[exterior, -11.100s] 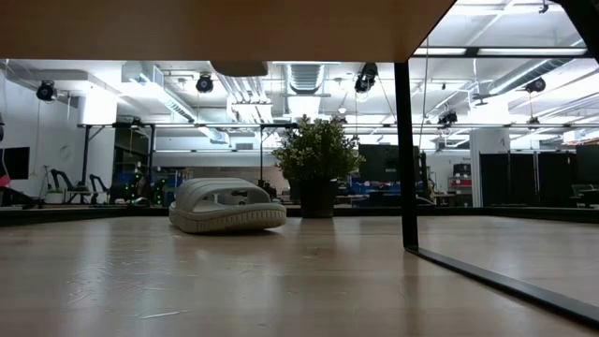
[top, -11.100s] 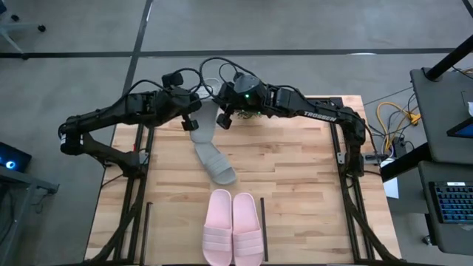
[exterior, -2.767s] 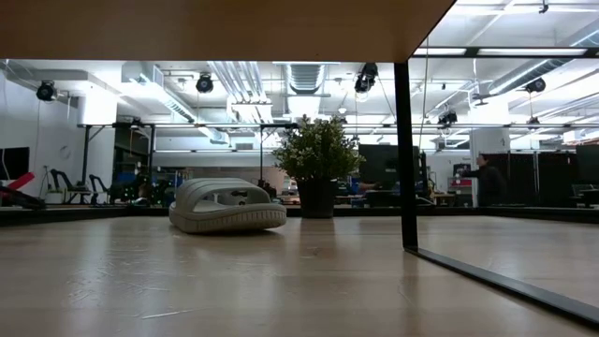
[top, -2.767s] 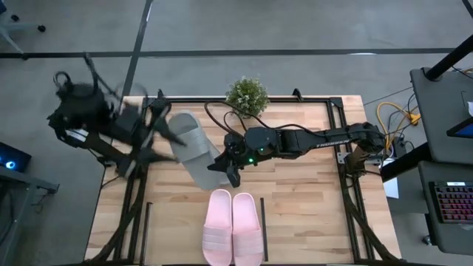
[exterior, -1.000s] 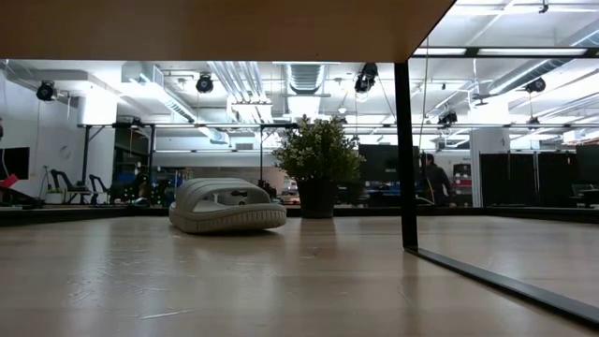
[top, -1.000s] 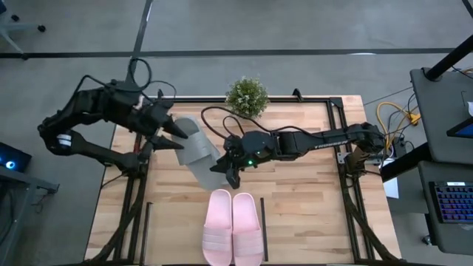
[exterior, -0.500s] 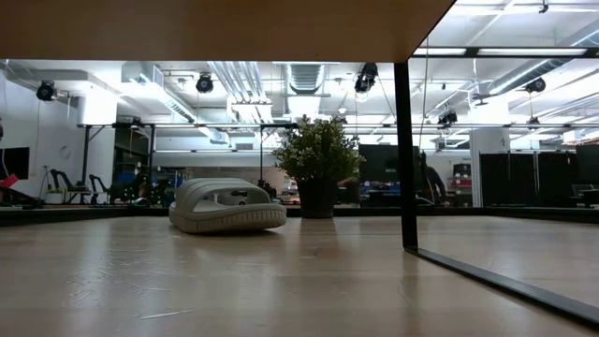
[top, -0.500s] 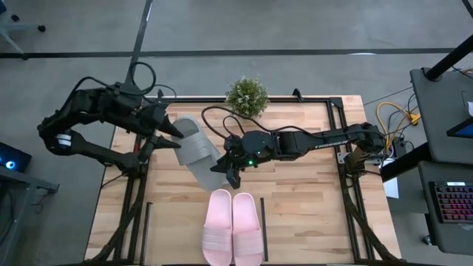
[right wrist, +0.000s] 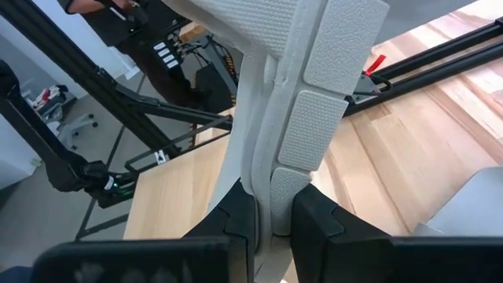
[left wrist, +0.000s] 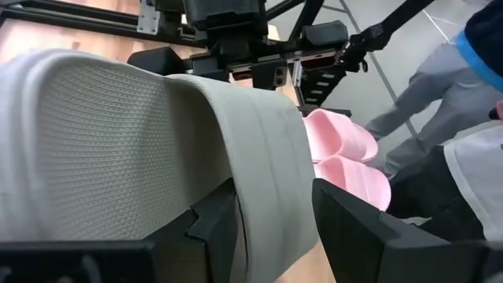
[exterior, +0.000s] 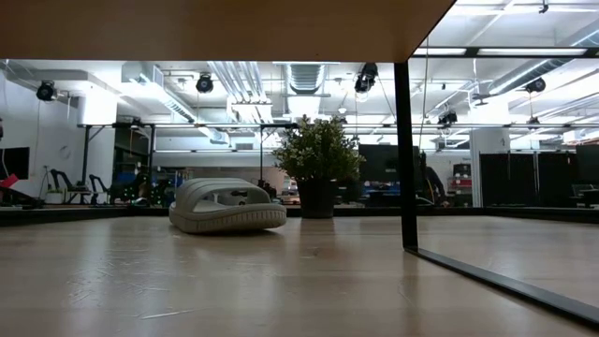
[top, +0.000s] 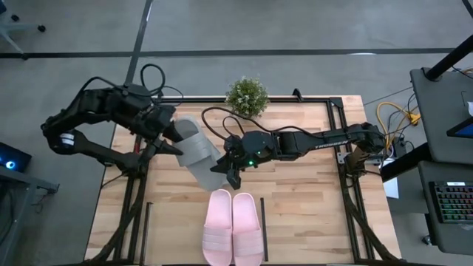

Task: Pick and place slides into the shelf
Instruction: Put the top gray slipper on the shelf

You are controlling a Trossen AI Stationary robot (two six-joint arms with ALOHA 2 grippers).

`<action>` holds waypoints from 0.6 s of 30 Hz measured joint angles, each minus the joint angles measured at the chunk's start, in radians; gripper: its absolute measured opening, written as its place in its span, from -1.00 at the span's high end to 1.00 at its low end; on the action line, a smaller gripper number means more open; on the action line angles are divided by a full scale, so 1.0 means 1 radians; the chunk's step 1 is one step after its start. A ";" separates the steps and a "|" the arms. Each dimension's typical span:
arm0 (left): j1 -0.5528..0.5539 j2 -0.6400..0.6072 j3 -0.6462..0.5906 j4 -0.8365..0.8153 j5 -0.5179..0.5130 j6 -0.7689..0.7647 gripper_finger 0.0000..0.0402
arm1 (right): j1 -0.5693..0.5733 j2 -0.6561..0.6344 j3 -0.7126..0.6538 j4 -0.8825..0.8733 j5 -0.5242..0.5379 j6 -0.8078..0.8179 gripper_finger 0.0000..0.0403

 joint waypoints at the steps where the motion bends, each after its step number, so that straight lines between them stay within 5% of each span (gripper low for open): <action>1: 0.000 0.005 0.000 0.000 0.000 0.001 0.28 | 0.000 0.000 0.000 -0.001 0.000 0.000 0.80; 7: 0.000 0.030 0.000 -0.001 -0.024 0.045 0.36 | 0.000 0.000 0.000 -0.002 0.000 0.000 0.80; 14: 0.000 0.030 0.000 0.000 -0.024 0.094 0.89 | 0.000 0.000 0.004 -0.007 0.005 -0.014 0.80; 18: 0.000 0.012 0.000 0.008 -0.028 0.102 0.96 | 0.000 0.000 0.023 -0.007 0.008 -0.040 0.80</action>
